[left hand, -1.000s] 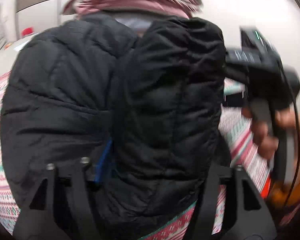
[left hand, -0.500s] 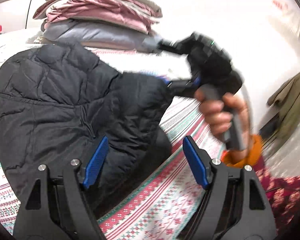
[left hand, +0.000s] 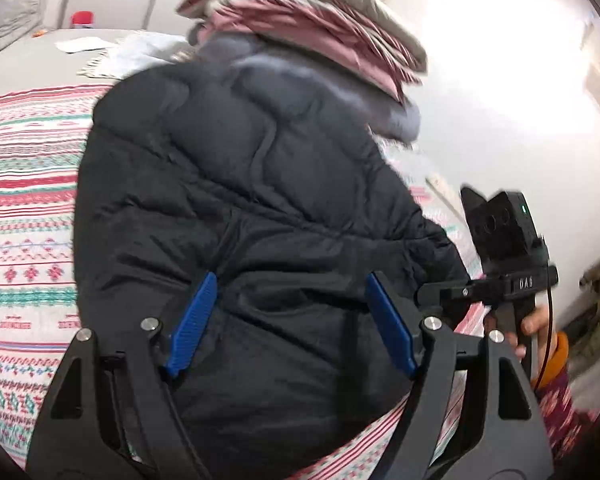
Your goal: Fold large clothes
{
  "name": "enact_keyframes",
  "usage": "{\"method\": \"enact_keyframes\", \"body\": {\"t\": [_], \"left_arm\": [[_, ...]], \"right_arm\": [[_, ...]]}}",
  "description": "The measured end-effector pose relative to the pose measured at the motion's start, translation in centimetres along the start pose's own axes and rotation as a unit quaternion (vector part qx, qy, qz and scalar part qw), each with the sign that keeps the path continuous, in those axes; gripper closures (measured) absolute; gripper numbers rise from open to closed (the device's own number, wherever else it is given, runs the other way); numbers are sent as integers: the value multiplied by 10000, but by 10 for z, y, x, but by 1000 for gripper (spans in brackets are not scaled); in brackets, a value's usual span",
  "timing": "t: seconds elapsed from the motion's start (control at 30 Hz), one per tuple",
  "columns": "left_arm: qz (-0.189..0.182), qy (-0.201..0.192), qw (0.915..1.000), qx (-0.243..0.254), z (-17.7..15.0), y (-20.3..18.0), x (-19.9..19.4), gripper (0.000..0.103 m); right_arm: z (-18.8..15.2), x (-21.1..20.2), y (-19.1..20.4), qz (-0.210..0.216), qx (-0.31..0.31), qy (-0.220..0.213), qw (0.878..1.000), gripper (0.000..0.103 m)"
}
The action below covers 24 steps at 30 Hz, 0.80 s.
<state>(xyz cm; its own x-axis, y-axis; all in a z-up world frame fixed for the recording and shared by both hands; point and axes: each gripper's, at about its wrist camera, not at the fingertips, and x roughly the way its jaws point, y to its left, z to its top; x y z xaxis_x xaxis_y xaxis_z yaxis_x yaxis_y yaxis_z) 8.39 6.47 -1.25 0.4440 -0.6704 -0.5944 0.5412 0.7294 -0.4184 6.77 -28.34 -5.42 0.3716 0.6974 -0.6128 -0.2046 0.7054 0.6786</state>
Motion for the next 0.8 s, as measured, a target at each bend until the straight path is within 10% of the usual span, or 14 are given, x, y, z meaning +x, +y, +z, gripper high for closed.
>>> {"method": "enact_keyframes", "body": {"t": [0.17,0.43,0.53,0.8], "left_arm": [[271,357,9960,776,-15,-24,21,26],[388,459,9932,994,-19,-37,26,26],[545,381,9913,1131,-14,-42,18,26],[653,-683,9941,540,17,-30,-22,25]], "right_arm": [[5,-10,-11,234,171,250,9993,40],[61,-22,10,43,-39,-1352,9908,40],[70,1,12,-146,-95,-1367,9905,87],[31,-55,73,-1064,-1140,-2425,9575,93]]}}
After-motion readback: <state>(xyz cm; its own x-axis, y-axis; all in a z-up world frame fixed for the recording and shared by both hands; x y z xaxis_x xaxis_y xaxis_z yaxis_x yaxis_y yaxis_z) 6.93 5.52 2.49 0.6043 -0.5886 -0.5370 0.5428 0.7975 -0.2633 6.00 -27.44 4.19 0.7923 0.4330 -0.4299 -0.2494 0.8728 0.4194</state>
